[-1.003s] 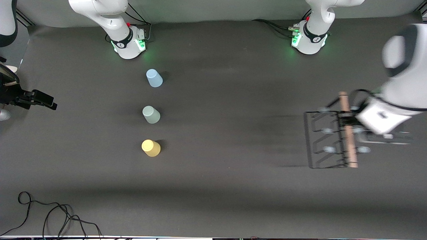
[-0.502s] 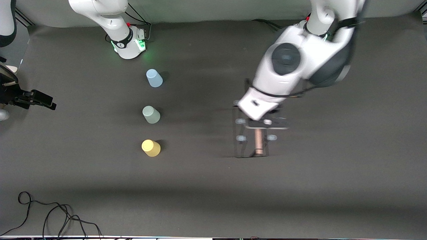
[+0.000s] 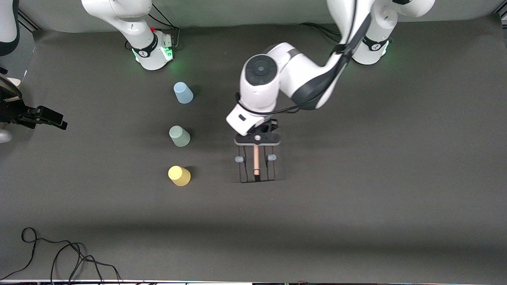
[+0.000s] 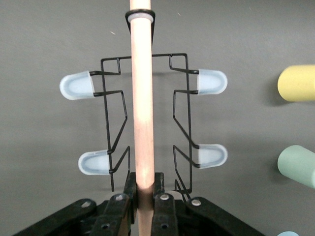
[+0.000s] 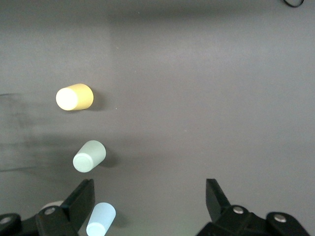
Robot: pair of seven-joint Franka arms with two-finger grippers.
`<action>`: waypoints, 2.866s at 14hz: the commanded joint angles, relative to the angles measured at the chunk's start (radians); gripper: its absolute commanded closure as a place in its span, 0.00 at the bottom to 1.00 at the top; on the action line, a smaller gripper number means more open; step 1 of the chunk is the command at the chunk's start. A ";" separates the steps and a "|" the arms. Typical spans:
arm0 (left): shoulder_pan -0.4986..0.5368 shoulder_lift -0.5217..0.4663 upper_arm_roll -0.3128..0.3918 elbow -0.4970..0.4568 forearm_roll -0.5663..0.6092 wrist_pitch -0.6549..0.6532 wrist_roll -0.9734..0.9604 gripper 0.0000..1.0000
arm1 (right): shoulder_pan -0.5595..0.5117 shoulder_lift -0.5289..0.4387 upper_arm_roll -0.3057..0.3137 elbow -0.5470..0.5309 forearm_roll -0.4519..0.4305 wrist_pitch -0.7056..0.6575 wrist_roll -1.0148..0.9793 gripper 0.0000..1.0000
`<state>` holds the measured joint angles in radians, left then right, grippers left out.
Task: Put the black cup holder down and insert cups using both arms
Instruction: 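Carry the rack to the table middle and lower it with the left gripper, then release the rack and withdraw the left gripper while the right gripper reaches the green cup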
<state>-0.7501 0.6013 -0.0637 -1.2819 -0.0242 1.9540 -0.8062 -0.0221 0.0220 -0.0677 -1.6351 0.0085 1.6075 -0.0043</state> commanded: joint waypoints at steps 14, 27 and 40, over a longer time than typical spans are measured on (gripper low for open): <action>-0.069 0.120 0.019 0.039 0.075 0.071 -0.085 1.00 | 0.108 -0.023 -0.006 -0.095 0.074 -0.028 0.190 0.00; 0.073 -0.136 0.027 0.064 0.072 -0.251 0.153 0.00 | 0.355 -0.154 -0.006 -0.699 0.074 0.596 0.474 0.00; 0.604 -0.554 0.028 -0.253 0.078 -0.477 0.616 0.00 | 0.447 0.108 -0.004 -0.897 0.163 1.129 0.475 0.00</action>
<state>-0.1754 0.1112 -0.0209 -1.4417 0.0453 1.4581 -0.1919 0.4124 0.1141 -0.0659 -2.5327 0.1561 2.7161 0.4575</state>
